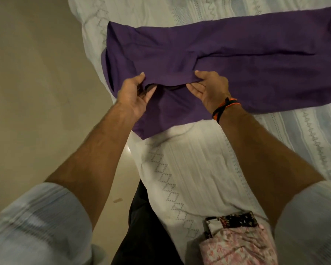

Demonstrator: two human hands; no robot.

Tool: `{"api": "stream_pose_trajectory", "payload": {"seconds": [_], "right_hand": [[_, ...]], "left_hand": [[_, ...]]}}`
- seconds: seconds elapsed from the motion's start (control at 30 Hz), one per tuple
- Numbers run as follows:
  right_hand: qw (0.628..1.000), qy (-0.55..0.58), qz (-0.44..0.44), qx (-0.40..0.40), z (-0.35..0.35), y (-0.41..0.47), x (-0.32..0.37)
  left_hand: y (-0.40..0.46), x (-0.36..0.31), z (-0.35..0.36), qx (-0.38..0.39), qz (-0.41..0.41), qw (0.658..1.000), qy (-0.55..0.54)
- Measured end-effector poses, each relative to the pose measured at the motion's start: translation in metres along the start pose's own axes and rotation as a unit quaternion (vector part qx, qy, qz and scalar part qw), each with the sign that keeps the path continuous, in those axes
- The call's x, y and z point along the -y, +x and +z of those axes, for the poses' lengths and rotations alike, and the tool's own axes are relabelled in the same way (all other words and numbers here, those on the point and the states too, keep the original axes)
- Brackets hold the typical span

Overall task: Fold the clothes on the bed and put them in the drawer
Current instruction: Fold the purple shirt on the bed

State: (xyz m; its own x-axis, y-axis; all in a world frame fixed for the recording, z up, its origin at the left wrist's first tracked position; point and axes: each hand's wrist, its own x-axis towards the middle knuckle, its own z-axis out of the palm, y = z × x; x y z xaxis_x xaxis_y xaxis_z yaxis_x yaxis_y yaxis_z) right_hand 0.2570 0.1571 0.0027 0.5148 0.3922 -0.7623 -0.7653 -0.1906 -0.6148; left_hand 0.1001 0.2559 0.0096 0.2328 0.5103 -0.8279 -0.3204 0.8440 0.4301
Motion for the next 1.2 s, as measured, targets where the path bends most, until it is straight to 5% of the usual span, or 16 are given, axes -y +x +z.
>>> {"api": "stream_pose_trajectory", "payload": {"seconds": [0.27,0.5,0.6,0.7,0.8,1.03,1.2], "right_hand": [[1.000,0.012,-0.003,-0.025,0.029,0.048,0.022],[0.998,0.035,-0.013,0.058,0.049,0.077,0.030],[0.995,-0.070,-0.026,0.068,0.048,0.088,0.027],[0.972,-0.217,-0.086,0.017,0.042,0.095,0.017],[0.914,-0.355,-0.195,-0.017,0.038,0.096,0.006],[0.614,-0.630,-0.474,0.042,0.015,0.078,-0.041],[0.567,-0.732,-0.376,0.031,0.002,0.095,-0.064]], "left_hand": [[0.055,-0.032,0.042,-0.007,-0.001,1.000,0.015],[0.085,-0.059,0.065,-0.013,0.025,0.999,-0.018],[0.094,-0.054,0.059,-0.019,0.026,0.989,0.145],[0.103,-0.038,0.036,-0.123,0.139,0.881,0.436],[0.094,-0.025,0.017,-0.169,0.211,0.775,0.571],[0.073,-0.009,-0.013,-0.129,0.230,0.725,0.636],[0.069,-0.005,-0.029,-0.111,0.213,0.705,0.667]]}}
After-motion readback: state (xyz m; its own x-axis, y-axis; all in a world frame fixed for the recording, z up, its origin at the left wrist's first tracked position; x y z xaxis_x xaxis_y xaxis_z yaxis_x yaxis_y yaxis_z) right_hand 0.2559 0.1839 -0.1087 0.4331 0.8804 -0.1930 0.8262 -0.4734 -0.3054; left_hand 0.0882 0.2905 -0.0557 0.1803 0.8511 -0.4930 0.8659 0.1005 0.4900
